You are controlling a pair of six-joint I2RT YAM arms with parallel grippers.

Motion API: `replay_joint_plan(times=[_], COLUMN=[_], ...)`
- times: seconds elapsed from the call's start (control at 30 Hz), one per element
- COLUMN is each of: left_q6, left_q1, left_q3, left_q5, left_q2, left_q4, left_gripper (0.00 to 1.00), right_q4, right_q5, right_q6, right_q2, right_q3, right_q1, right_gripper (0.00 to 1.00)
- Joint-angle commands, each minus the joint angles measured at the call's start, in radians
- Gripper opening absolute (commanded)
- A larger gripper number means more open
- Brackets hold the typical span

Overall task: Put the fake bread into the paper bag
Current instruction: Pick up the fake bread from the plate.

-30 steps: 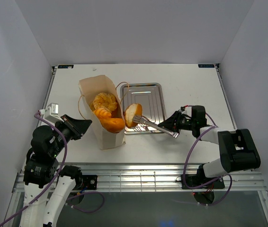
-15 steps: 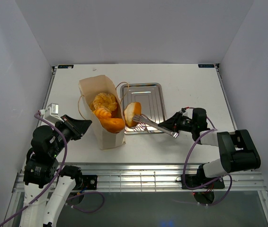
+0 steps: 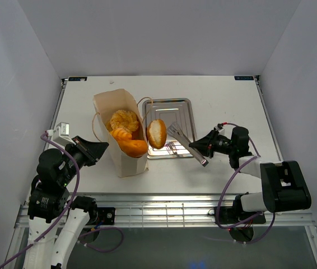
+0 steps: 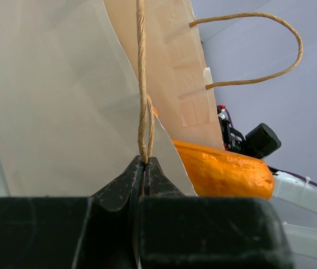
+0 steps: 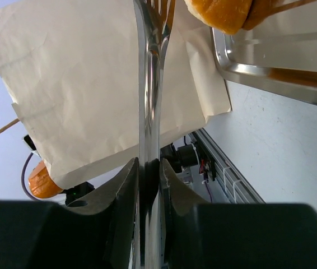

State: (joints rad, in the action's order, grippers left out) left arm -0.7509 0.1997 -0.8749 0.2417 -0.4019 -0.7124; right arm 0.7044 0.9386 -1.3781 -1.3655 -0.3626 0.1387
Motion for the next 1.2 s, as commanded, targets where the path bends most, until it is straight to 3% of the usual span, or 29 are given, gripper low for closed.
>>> replay_joint_plan(times=[0.0, 0.13, 0.2, 0.3, 0.6, 0.87, 1.17], left_q6=[0.012, 0.009, 0.007, 0.004, 0.013, 0.005, 0.005], left_q1=[0.004, 0.004, 0.004, 0.004, 0.004, 0.004, 0.004], left_q3=[-0.018, -0.013, -0.007, -0.001, -0.009, 0.008, 0.02], left_q5=[-0.005, -0.004, -0.001, 0.004, 0.001, 0.016, 0.027], left_q2=[0.002, 0.002, 0.005, 0.003, 0.0, 0.002, 0.02], left_q4=[-0.022, -0.021, -0.015, -0.009, -0.012, 0.005, 0.002], left_gripper=[0.0, 0.0, 0.0, 0.0, 0.0, 0.0, 0.0], right_q4=[-0.014, -0.196, -0.441, -0.6, -0.66, -0.612, -0.591], right_q5=[0.057, 0.049, -0.026, -0.141, -0.372, -0.573, -0.794], right_q6=[0.048, 0.199, 0.417, 0.612, 0.8, 0.806, 0.812], right_q2=[0.02, 0.046, 0.055, 0.062, 0.101, 0.17, 0.236], right_q3=[-0.015, -0.082, -0.146, -0.248, -0.194, -0.081, -0.007], right_q1=[-0.005, -0.005, -0.005, -0.005, 0.05, 0.173, 0.309], right_gripper=[0.08, 0.09, 0.09, 0.11, 0.24, 0.26, 0.38])
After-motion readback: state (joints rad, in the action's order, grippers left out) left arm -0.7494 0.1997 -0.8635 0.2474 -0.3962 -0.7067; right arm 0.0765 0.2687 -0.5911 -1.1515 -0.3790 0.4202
